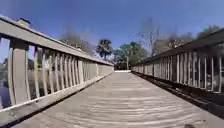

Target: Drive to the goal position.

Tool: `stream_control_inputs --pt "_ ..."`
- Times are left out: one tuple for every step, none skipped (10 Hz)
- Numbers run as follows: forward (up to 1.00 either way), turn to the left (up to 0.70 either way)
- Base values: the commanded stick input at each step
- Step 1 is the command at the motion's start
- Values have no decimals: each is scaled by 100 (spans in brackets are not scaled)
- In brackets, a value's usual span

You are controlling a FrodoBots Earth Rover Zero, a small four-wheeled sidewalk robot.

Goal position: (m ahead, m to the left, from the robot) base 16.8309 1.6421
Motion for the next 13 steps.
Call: stream_control_inputs --pt "70 0" --pt "70 0" --pt "70 0" --pt "70 0" --pt "70 0" --pt "70 0" --pt "70 -1" --pt "70 -14" --pt "70 -26" --pt "70 -31" --pt "70 -11" --pt "70 0" --pt "70 0"
